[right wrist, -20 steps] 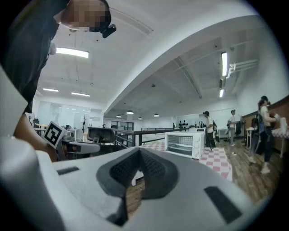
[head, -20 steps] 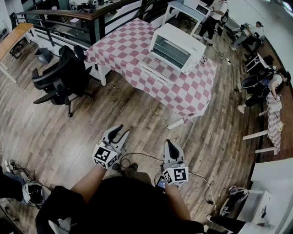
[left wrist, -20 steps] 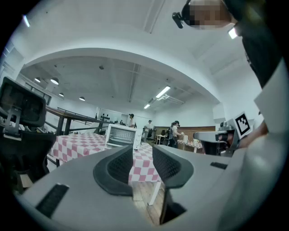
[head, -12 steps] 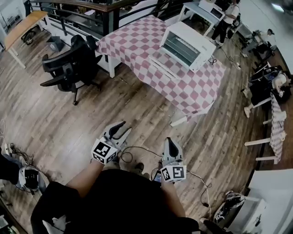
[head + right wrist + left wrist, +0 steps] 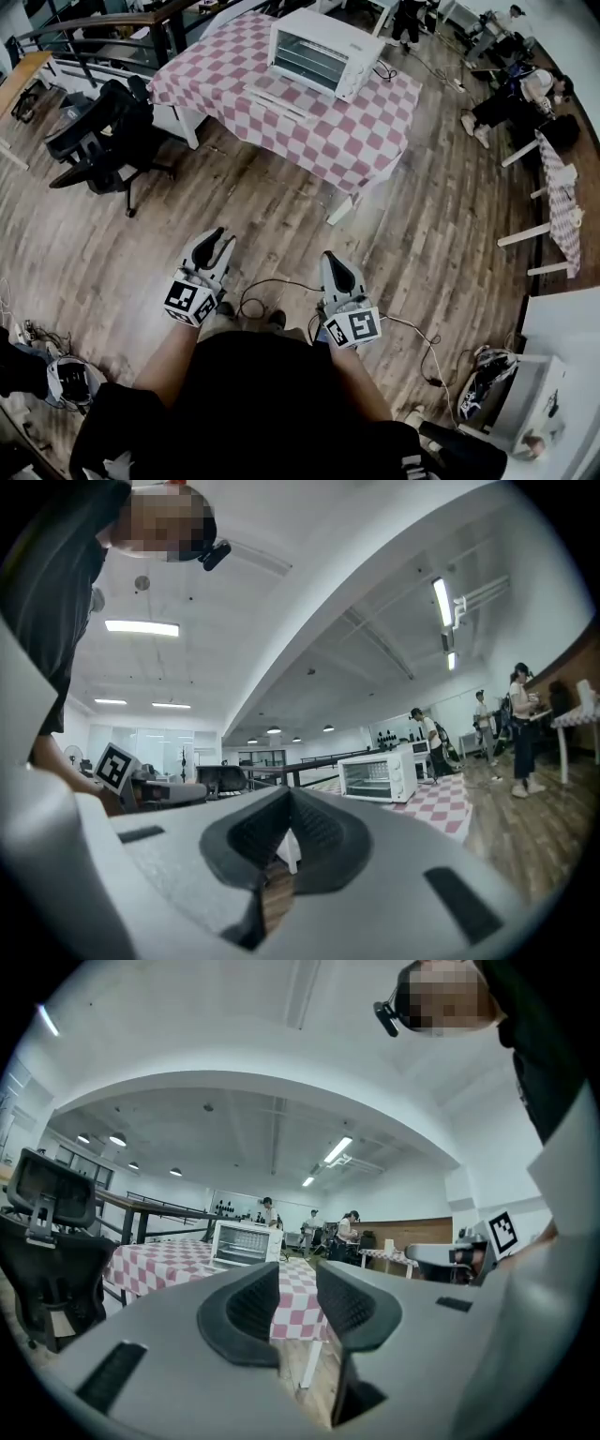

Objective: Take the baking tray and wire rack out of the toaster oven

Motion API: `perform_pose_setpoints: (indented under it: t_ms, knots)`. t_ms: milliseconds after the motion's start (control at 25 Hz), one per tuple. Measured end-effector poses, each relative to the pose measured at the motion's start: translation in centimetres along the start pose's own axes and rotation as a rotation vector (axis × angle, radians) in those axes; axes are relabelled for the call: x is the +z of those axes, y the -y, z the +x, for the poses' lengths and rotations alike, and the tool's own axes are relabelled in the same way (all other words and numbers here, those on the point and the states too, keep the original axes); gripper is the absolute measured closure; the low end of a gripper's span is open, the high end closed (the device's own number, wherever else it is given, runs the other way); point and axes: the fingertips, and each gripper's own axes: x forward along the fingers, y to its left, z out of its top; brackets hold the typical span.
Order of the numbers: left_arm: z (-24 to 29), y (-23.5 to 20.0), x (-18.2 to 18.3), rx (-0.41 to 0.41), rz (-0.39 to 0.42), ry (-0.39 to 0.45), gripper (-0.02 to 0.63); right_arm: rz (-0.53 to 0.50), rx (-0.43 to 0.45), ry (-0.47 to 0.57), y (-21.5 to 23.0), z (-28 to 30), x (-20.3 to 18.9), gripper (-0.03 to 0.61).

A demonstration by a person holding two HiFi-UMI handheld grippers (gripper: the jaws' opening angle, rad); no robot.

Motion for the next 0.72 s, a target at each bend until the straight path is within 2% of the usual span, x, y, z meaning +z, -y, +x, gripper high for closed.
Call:
perform_pose_setpoints:
  t_ms: [320, 480, 720]
  knots:
    - [0.9, 3.9, -0.8, -0.013, -0.002, -0.011, 0.515, -0.056, -0.014, 0.031, 5.0, -4.0, 1.4, 0.575]
    - [0.9, 5.2, -1.0, -0.028, -0.004, -0.018, 0.517, -0.025, -0.008, 0.054, 6.2, -4.9, 1.1, 0.575]
    - [1.3, 4.6, -0.7, -0.01, -0.003, -0.014, 0.517, 0.018, 0.037, 0.065, 6.3, -3.3, 0.4, 0.575]
